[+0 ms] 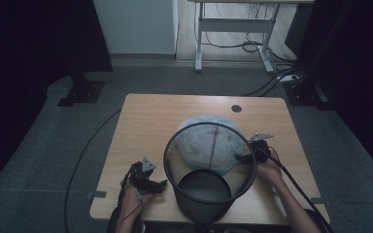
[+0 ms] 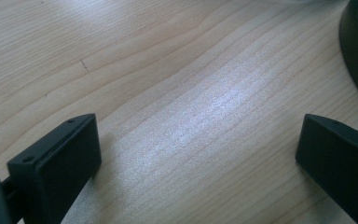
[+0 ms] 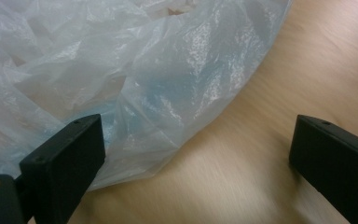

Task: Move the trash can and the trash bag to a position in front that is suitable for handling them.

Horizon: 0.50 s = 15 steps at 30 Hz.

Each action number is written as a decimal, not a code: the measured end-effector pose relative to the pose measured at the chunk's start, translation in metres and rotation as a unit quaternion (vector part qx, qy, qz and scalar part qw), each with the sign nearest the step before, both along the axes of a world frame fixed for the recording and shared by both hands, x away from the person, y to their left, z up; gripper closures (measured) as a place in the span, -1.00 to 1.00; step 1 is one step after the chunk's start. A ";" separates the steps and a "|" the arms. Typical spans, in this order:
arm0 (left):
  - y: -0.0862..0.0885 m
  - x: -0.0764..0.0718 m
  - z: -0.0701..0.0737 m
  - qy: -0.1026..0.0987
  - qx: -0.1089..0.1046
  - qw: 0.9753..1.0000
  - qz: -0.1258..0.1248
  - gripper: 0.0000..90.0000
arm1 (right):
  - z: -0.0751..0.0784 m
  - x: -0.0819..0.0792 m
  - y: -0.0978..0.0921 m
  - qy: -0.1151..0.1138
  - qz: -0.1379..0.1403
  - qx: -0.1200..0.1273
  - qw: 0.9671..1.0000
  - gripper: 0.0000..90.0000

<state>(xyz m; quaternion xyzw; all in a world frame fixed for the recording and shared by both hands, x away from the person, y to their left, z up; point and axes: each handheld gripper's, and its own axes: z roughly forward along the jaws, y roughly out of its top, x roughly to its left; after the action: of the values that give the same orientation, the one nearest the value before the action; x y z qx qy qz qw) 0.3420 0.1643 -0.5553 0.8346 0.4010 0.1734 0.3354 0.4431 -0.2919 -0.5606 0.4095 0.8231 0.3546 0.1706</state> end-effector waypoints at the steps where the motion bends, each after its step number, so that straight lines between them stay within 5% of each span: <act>1: 0.000 0.000 0.000 0.000 0.000 1.000 0.000 -1.00 | 0.000 -0.004 -0.005 0.000 -0.004 0.001 1.000 -0.93; 15: 0.000 0.000 0.000 0.000 0.000 1.000 0.000 -1.00 | -0.001 -0.057 -0.072 0.000 -0.048 0.001 0.999 -0.93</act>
<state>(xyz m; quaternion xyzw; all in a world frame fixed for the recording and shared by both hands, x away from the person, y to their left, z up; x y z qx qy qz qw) 0.3419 0.1642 -0.5552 0.8345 0.4011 0.1740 0.3354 0.3859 -0.3642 -0.5615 0.4489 0.8020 0.3465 0.1876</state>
